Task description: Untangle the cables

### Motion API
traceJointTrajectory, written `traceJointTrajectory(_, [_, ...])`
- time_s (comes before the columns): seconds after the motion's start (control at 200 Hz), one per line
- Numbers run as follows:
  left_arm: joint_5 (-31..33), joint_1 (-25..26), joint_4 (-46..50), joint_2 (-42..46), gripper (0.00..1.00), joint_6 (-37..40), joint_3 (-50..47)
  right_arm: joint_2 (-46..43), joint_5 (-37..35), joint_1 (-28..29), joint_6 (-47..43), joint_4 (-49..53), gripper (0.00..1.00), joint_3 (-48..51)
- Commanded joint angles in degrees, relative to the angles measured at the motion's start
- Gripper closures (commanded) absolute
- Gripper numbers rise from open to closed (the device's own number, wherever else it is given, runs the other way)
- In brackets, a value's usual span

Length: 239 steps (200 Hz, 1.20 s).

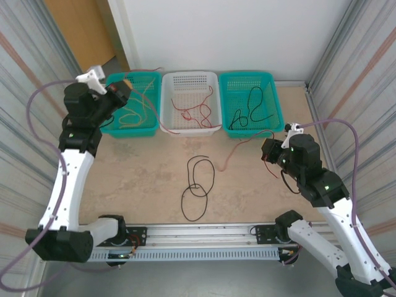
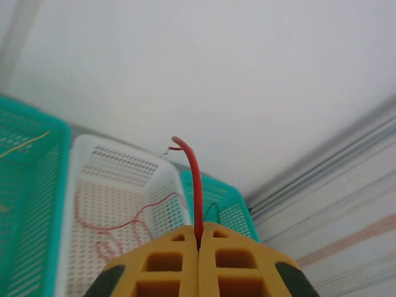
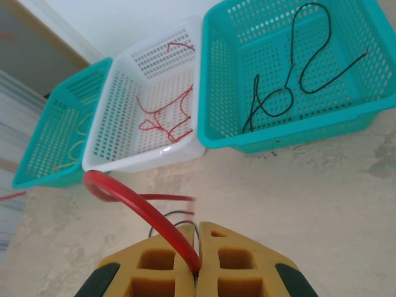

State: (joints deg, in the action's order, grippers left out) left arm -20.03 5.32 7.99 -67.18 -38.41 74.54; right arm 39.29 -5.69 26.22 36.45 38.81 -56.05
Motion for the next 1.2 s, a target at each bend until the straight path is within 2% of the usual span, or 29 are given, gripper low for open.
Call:
traceJointTrajectory(0.0, [1.63,4.51,-12.25,-5.80,1.00,0.54,5.60,-0.74,2.08,0.06,-0.06,-1.46,1.00,0.50])
traceJointTrajectory(0.17, [4.69,8.48,-15.05,-17.37,1.00,2.73,11.18,-1.80,3.44,0.24,-0.32,-1.19,1.00,0.99])
traceJointTrajectory(0.336, [3.80,9.43,-18.22,-27.56,1.00,1.09,13.75,-1.72,4.25,0.33,-0.54,-1.28,1.00,1.21])
traceJointTrajectory(0.556, [5.08,9.36,-22.95,-36.24,1.00,-0.48,12.39,0.03,5.52,0.41,-0.77,-2.40,1.00,0.87])
traceJointTrajectory(0.576, [4.62,9.27,-22.20,-37.28,0.92,-0.52,12.88,0.29,5.64,0.41,-0.83,-2.48,1.00,0.78])
traceJointTrajectory(0.636, [2.21,9.07,-19.59,-39.91,0.53,-0.50,14.44,0.70,5.69,0.50,-0.93,-2.60,1.00,0.51])
traceJointTrajectory(0.707, [0.91,9.04,-17.41,-41.10,0.27,0.11,14.40,0.79,5.83,0.59,-0.94,-2.84,1.00,0.24])
traceJointTrajectory(0.737, [0.72,9.09,-17.51,-40.78,0.20,0.42,13.69,0.79,5.84,0.63,-1.03,-2.90,1.00,0.16])
traceJointTrajectory(0.832, [1.37,9.01,-16.59,-37.77,0.15,1.58,11.31,1.09,6.58,0.81,-0.96,-3.12,1.00,-0.24])
traceJointTrajectory(0.947, [5.51,9.65,-9.72,-31.48,0.09,3.57,10.28,1.66,7.18,1.95,-0.68,-3.67,1.00,-1.12])
traceJointTrajectory(1.057, [8.83,11.03,-3.20,-23.14,0.09,6.52,7.99,2.47,7.06,3.93,-0.32,-5.19,1.00,-1.98])
traceJointTrajectory(1.193, [12.44,14.30,2.91,-10.08,0.10,11.61,-0.74,4.99,6.58,6.77,-0.40,-7.20,1.00,-4.42])
